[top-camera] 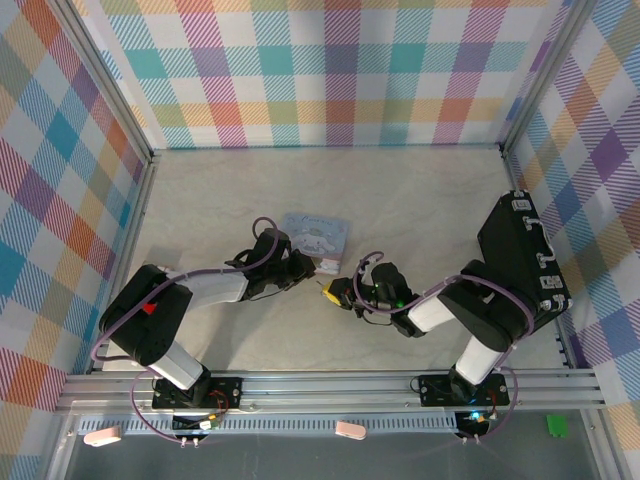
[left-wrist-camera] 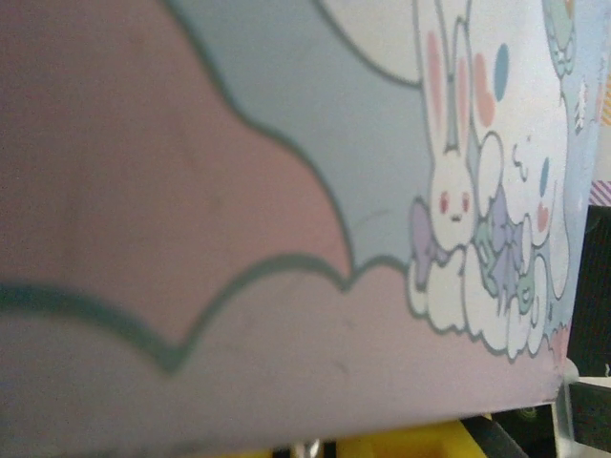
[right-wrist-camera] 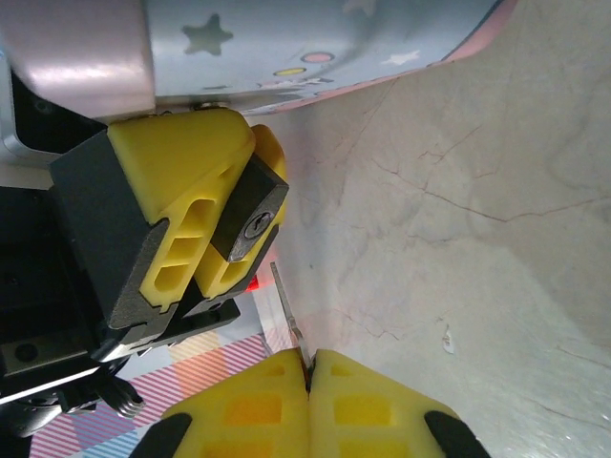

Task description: Unlock the padlock with the key

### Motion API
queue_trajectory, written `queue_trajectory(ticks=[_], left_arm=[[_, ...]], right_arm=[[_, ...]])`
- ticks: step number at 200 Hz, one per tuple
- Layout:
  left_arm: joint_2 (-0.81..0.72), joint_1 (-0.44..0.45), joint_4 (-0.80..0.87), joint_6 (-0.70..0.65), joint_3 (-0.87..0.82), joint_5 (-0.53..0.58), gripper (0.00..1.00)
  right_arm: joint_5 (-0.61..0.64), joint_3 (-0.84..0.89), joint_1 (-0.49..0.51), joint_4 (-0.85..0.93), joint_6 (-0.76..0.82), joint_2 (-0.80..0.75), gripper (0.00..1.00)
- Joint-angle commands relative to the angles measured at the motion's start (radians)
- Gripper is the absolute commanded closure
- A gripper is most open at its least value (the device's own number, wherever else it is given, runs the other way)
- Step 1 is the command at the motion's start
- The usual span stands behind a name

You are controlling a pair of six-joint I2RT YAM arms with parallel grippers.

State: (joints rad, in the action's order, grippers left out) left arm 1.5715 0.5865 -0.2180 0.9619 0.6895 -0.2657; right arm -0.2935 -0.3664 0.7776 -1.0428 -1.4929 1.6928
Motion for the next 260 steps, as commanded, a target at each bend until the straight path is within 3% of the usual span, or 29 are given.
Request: queue_trajectory(ticks=[1, 68, 260], left_arm=[[-0.042, -0.007, -0.078, 0.018, -0.014, -0.022, 0.94], [-0.054, -0.008, -0.143, 0.056, -0.048, -0.014, 0.95], [-0.035, -0.010, -0.239, 0.092, -0.076, -0.041, 0.96]], right_arm=[[-0.019, 0.007, -0.006, -0.137, -0.070, 0.037, 1.00], [-0.015, 0.007, -0.014, -0.363, -0.165, 0.185, 1.00], [-0.033, 0.018, -0.040, -0.364, -0.155, 0.127, 1.00]])
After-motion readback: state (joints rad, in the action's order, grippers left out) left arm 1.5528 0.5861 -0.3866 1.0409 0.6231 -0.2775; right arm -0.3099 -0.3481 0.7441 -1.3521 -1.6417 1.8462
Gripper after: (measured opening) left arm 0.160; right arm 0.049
